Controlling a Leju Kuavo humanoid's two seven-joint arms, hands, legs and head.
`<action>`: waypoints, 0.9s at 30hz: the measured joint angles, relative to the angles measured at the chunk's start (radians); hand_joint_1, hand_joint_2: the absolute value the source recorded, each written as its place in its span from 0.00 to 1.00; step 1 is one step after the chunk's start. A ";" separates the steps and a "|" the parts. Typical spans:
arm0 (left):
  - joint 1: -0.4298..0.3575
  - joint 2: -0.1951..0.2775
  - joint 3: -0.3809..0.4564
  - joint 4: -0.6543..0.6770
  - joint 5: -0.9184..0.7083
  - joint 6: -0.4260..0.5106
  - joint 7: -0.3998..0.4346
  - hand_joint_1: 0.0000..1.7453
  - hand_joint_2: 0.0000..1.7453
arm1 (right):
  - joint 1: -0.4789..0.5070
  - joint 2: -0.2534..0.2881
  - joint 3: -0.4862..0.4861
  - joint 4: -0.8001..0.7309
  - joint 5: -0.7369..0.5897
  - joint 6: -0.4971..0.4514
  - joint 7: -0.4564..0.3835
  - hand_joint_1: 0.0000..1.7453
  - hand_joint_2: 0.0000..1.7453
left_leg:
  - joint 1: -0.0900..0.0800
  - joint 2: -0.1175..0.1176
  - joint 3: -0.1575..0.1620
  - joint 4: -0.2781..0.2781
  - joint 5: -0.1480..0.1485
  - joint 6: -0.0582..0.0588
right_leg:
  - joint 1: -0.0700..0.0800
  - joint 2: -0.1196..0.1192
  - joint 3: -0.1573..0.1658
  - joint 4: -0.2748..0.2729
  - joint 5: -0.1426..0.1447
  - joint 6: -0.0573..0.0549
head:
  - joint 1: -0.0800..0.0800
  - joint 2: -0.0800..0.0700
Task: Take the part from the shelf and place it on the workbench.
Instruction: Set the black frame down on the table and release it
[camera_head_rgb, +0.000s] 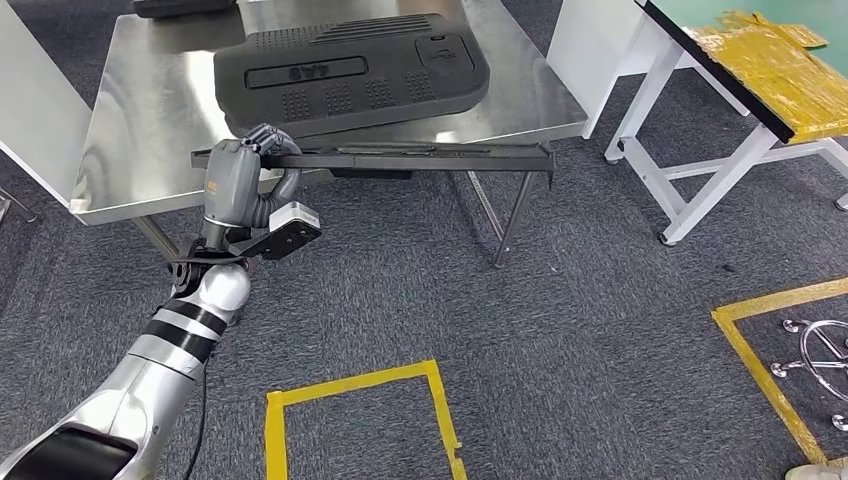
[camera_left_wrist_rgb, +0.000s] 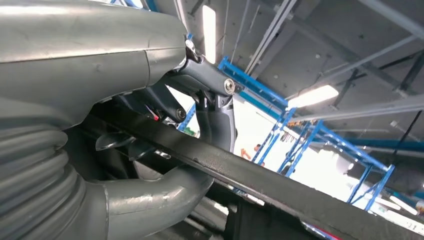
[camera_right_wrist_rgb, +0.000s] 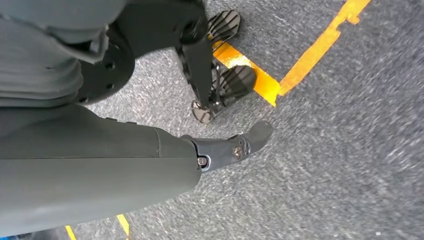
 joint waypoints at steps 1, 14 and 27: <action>-0.001 0.000 -0.001 0.003 0.000 0.000 0.000 1.00 1.00 | -0.001 0.000 0.000 0.000 0.001 0.000 0.001 0.00 0.00 | 0.000 0.000 0.004 -0.001 -0.005 0.003 | -0.001 -0.002 -0.050 0.066 -0.016 0.001 | 0.001 0.000; -0.014 -0.001 -0.009 0.031 0.005 0.003 0.002 1.00 1.00 | 0.001 -0.003 0.001 0.000 0.008 0.000 0.006 0.00 0.00 | -0.003 0.004 0.069 0.045 -0.088 -0.040 | -0.001 -0.010 -0.024 -0.162 0.132 -0.038 | 0.000 0.000; -0.021 0.000 -0.013 0.046 0.008 0.003 0.003 1.00 1.00 | -0.002 -0.004 0.001 0.002 0.011 0.000 0.006 0.00 0.00 | -0.020 0.005 -0.028 -0.024 0.045 0.000 | 0.021 0.008 0.098 -0.162 0.031 -0.032 | -0.002 0.000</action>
